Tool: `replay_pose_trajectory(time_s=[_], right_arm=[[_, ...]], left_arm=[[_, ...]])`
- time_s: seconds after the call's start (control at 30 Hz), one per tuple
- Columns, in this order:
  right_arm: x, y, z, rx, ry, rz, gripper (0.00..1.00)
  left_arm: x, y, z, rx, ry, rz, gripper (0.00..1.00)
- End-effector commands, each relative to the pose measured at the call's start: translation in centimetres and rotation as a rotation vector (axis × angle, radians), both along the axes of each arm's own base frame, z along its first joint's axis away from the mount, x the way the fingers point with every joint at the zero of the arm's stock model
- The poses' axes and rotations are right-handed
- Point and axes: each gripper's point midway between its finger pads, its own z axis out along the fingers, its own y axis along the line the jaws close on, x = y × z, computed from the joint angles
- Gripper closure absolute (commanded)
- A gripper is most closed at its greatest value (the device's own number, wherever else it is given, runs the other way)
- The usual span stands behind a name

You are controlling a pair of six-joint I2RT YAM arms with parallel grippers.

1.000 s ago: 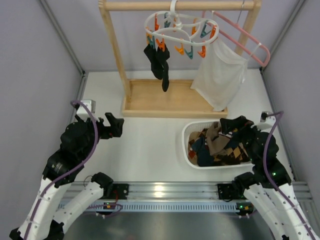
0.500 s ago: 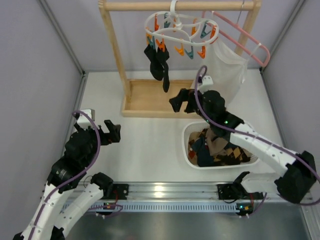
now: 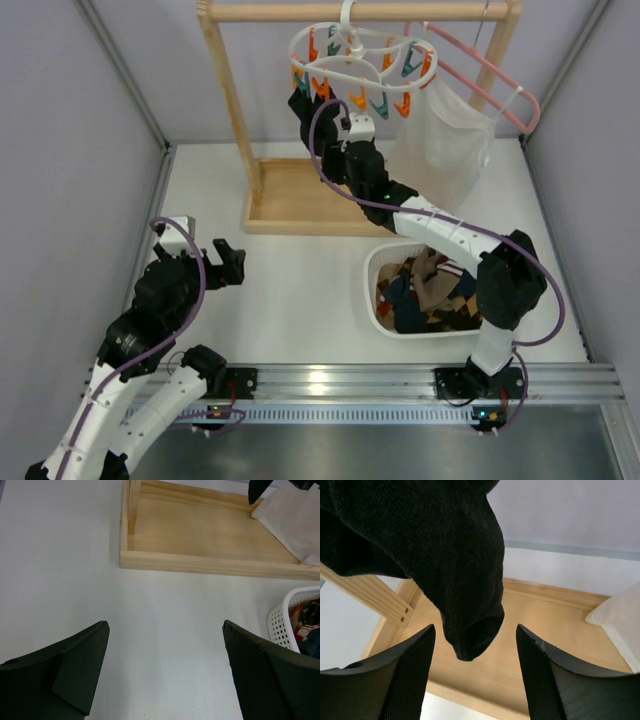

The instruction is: Remove the socks clipped to the hanger

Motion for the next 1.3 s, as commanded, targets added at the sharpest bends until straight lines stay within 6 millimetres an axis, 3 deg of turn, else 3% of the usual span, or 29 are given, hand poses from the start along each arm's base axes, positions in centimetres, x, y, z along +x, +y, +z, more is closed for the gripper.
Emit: replay_pose_trajectory(time_s=[0.0,0.13,0.3,0.33,0.37,0.47,0.67,0.97,1.07,1.2,1.27], right_arm=[[1.5,1.0,4.2,0.042,-0.123,-0.033,0.38],[3.3,0.4,3.2,-0.008,-0.131,-0.121,0.48],[4.2,0.9,2.2,-0.012,-0.132,-0.131,0.59],[4.2,1.0,2.3,-0.013,-0.134,-0.128,0.64],[4.2,1.0,2.2,-0.015,-0.135,-0.126,0.79],[3.1,0.4,2.6,0.003,-0.143,-0.123,0.96],[-1.1,0.1,4.0,0.077,-0.179,-0.04,0.98],[-6.2,-0.8,4.6,0.127,-0.169,0.121,1.0],[-7.8,-0.7,5.0,0.147,-0.168,0.176,1.0],[-9.1,-0.2,5.2,0.147,-0.157,0.234,1.0],[-9.5,-0.1,5.6,0.15,-0.157,0.251,1.0]], left_arm=[[0.6,-0.6,0.7,-0.021,-0.028,-0.015,0.02],[0.7,-0.8,0.5,-0.017,-0.019,-0.023,0.02],[0.8,-0.8,0.4,-0.013,-0.011,-0.016,0.02],[0.9,-0.8,0.4,-0.012,-0.01,-0.013,0.02],[0.9,-0.7,0.3,-0.009,-0.006,-0.012,0.02],[1.0,-0.2,0.6,-0.008,-0.017,0.023,0.02],[1.1,-0.6,2.4,-0.073,-0.034,0.028,0.02],[3.5,-4.4,10.6,-0.234,-0.056,-0.046,0.02],[5.6,-5.9,14.2,-0.27,-0.072,-0.058,0.02],[9.4,-9.6,19.6,-0.308,-0.101,-0.135,0.02],[10.7,-10.8,21.3,-0.314,-0.117,-0.168,0.02]])
